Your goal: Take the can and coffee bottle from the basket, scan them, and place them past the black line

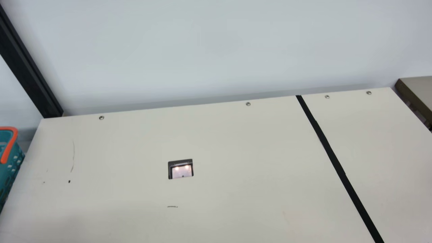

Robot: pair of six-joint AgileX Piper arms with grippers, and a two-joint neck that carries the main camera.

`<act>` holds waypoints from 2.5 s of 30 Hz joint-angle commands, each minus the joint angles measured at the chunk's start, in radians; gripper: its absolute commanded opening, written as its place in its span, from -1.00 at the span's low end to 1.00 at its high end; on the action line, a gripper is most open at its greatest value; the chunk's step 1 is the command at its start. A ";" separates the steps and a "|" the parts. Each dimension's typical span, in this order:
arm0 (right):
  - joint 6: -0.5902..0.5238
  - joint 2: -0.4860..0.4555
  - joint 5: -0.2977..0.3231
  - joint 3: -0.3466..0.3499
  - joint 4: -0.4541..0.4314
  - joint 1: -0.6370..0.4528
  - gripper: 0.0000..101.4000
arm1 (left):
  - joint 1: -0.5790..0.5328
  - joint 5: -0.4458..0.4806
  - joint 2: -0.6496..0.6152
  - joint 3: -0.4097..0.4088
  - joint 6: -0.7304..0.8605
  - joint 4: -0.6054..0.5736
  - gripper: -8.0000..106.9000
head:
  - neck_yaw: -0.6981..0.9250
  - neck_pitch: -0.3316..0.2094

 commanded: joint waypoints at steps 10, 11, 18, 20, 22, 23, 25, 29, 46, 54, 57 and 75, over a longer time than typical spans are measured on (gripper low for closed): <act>0.000 0.000 0.000 0.000 0.000 0.000 1.00 | 0.000 0.000 0.000 0.000 0.000 0.000 0.71 | 0.007 -0.001; 0.000 0.000 0.000 0.000 0.000 0.000 1.00 | 0.000 0.000 0.000 0.000 0.000 0.000 0.71 | 0.014 0.002; 0.000 0.000 0.000 0.000 0.000 0.000 1.00 | 0.000 0.000 0.000 0.000 0.000 0.000 0.71 | 0.134 0.021; 0.000 0.000 0.000 0.000 0.000 0.000 1.00 | 0.000 0.000 0.000 0.000 0.000 0.000 0.71 | 0.188 0.021; 0.000 0.000 0.000 0.000 0.000 0.000 1.00 | 0.000 0.000 0.000 0.000 0.000 0.000 0.71 | 0.250 0.019; 0.000 0.000 0.000 0.000 0.000 0.000 1.00 | 0.000 0.000 0.000 0.000 0.000 0.000 0.71 | 0.282 0.016; 0.000 0.000 0.000 0.000 0.000 0.000 1.00 | 0.000 0.000 0.000 0.000 0.000 0.000 0.71 | 0.349 0.006; 0.000 0.000 0.000 0.000 0.000 0.000 1.00 | 0.000 0.000 0.000 0.000 0.000 0.000 0.71 | 0.473 -0.030; 0.000 0.000 0.000 0.000 0.000 0.000 1.00 | 0.000 0.000 0.000 0.000 0.000 0.000 0.71 | 0.763 -0.090; 0.000 0.000 0.000 0.000 0.000 0.000 1.00 | 0.000 0.000 0.000 0.000 0.000 0.000 0.71 | 0.763 -0.090; 0.000 0.000 0.000 0.000 0.000 0.000 1.00 | 0.000 0.000 0.000 0.000 0.000 0.000 0.71 | 0.763 -0.090; 0.000 0.000 0.000 0.000 0.000 0.000 1.00 | 0.219 -0.116 0.393 -0.185 -0.133 0.159 0.71 | 0.763 -0.090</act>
